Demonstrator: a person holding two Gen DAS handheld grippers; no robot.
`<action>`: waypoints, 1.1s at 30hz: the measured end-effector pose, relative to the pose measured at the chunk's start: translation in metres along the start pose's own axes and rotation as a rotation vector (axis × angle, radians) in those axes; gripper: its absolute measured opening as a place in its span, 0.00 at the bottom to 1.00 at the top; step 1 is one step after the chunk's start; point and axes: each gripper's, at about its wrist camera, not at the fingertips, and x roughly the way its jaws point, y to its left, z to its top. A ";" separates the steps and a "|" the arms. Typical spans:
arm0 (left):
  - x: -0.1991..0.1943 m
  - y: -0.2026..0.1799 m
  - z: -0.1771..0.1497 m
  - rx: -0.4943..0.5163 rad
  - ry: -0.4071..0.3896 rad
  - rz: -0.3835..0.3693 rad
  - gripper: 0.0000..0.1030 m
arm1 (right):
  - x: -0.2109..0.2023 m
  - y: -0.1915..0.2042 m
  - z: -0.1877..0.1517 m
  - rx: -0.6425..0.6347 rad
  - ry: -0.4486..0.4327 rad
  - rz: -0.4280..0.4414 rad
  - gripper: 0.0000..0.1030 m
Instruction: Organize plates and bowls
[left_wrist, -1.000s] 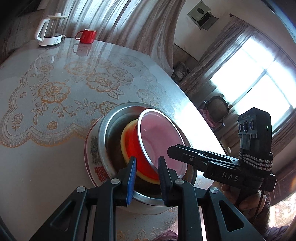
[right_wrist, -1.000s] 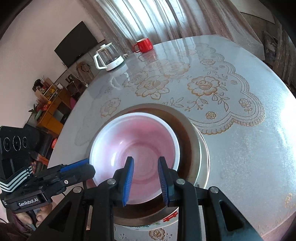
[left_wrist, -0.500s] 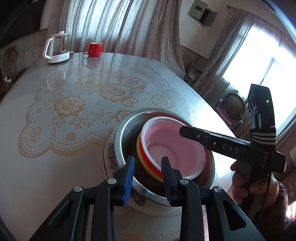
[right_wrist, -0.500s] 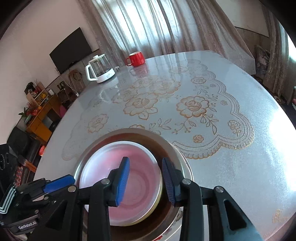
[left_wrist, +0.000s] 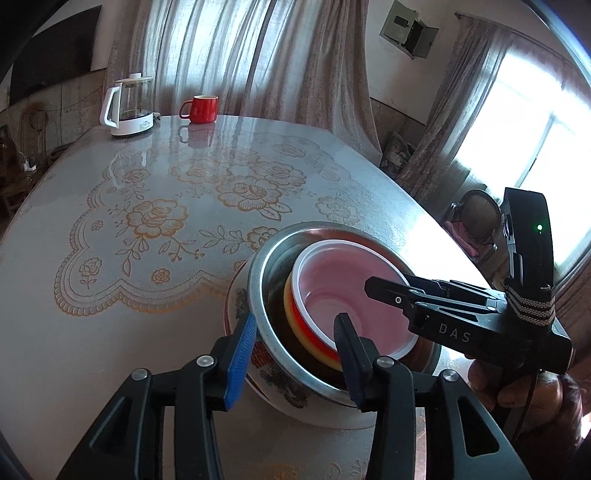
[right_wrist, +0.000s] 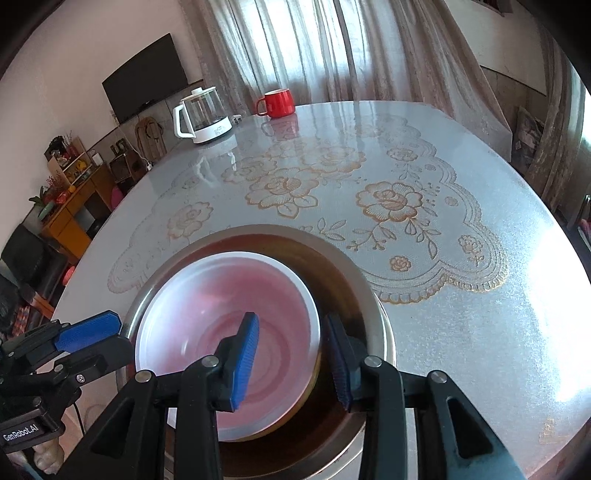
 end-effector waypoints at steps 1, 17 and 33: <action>-0.002 0.001 -0.001 -0.003 -0.006 0.005 0.46 | -0.001 0.001 -0.001 -0.004 -0.002 -0.004 0.36; -0.029 0.014 -0.018 -0.029 -0.197 0.294 0.92 | -0.049 0.039 -0.033 -0.014 -0.266 -0.160 0.62; -0.029 0.008 -0.026 -0.050 -0.212 0.345 1.00 | -0.055 0.039 -0.046 0.013 -0.287 -0.245 0.63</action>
